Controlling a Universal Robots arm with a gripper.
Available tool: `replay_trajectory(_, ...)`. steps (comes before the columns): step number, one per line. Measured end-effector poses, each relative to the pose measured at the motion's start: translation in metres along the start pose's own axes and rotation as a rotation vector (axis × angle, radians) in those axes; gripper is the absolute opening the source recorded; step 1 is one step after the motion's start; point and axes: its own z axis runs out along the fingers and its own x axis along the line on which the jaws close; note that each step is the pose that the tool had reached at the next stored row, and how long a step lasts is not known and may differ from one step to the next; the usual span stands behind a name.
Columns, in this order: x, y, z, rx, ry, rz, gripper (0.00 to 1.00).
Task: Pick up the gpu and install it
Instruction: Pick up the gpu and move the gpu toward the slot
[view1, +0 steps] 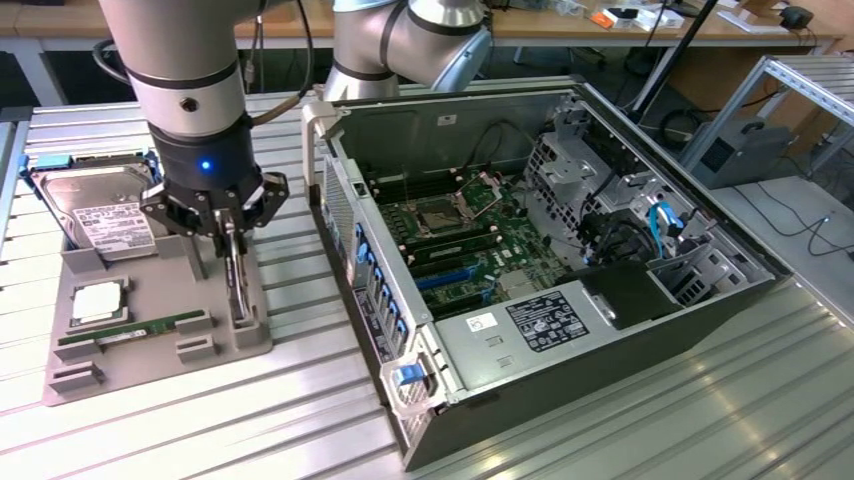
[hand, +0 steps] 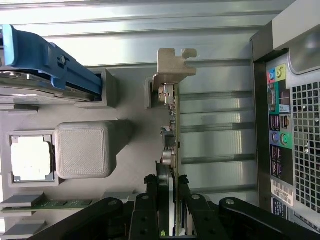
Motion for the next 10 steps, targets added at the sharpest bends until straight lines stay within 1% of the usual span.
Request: replay_trajectory(10,-0.0001,0.0001,-0.0051,-0.0001,-0.0001,0.000,0.27)
